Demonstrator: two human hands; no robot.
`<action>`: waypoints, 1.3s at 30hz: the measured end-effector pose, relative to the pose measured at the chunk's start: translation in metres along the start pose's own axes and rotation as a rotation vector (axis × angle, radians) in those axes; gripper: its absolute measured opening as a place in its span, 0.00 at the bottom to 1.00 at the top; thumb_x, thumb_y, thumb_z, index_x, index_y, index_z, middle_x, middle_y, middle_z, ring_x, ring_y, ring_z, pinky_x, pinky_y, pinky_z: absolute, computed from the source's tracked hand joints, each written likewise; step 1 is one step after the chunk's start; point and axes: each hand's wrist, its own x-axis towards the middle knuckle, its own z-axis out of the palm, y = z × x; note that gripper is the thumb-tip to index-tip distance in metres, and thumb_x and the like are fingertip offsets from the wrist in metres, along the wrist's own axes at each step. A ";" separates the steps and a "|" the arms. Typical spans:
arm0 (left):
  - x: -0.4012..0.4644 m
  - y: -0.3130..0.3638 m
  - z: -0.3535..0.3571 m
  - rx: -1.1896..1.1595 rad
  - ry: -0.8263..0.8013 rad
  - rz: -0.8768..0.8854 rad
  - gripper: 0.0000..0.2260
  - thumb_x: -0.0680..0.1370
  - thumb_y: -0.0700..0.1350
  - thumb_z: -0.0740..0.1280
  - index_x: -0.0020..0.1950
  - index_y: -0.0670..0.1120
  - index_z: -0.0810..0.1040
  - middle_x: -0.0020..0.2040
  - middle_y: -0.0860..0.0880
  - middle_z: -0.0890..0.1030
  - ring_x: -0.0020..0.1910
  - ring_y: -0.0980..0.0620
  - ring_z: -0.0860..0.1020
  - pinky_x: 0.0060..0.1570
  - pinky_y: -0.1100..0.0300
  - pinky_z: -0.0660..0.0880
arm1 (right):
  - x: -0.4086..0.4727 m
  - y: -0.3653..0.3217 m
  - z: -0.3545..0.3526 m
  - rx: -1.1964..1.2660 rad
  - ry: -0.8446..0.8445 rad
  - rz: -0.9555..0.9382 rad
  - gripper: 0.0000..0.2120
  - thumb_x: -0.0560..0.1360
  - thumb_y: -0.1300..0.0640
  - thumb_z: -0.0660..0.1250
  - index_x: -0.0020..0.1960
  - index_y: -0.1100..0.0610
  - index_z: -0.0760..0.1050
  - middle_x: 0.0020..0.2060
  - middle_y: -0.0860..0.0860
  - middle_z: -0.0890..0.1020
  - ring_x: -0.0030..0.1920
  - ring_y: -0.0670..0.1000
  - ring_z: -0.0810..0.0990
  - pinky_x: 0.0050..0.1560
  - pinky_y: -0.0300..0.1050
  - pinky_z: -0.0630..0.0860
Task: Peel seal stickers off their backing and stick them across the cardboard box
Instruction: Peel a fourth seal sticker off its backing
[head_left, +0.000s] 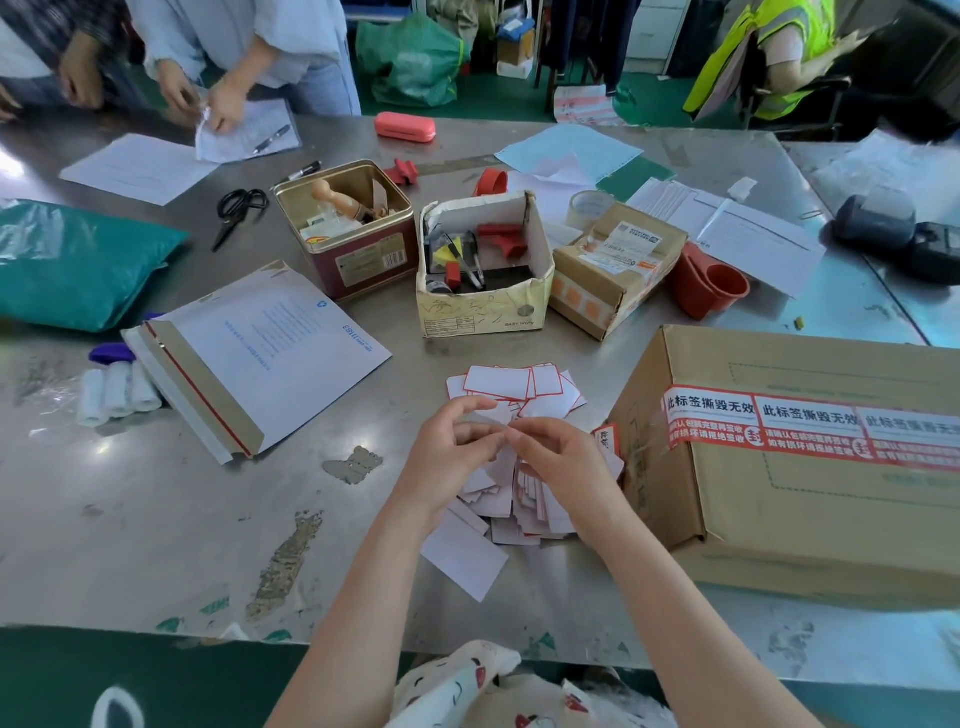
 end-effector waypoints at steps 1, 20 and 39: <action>0.000 0.000 0.000 0.003 -0.005 0.003 0.13 0.75 0.35 0.67 0.53 0.52 0.75 0.43 0.48 0.84 0.38 0.56 0.78 0.43 0.65 0.74 | 0.000 0.000 0.000 0.009 -0.003 0.005 0.04 0.75 0.57 0.67 0.49 0.54 0.79 0.41 0.45 0.83 0.43 0.41 0.81 0.52 0.40 0.77; -0.001 0.000 -0.002 0.080 0.016 -0.024 0.11 0.75 0.33 0.63 0.49 0.45 0.82 0.38 0.53 0.79 0.34 0.61 0.74 0.40 0.67 0.71 | 0.004 -0.002 -0.006 0.021 0.013 0.035 0.10 0.78 0.64 0.59 0.48 0.54 0.77 0.42 0.49 0.81 0.41 0.46 0.79 0.50 0.43 0.79; 0.005 -0.004 0.002 0.093 0.047 -0.094 0.05 0.74 0.42 0.70 0.45 0.42 0.78 0.36 0.51 0.79 0.31 0.61 0.77 0.32 0.67 0.75 | 0.008 -0.003 -0.005 -0.035 -0.005 0.015 0.15 0.78 0.65 0.56 0.49 0.49 0.75 0.50 0.63 0.79 0.52 0.60 0.80 0.54 0.50 0.80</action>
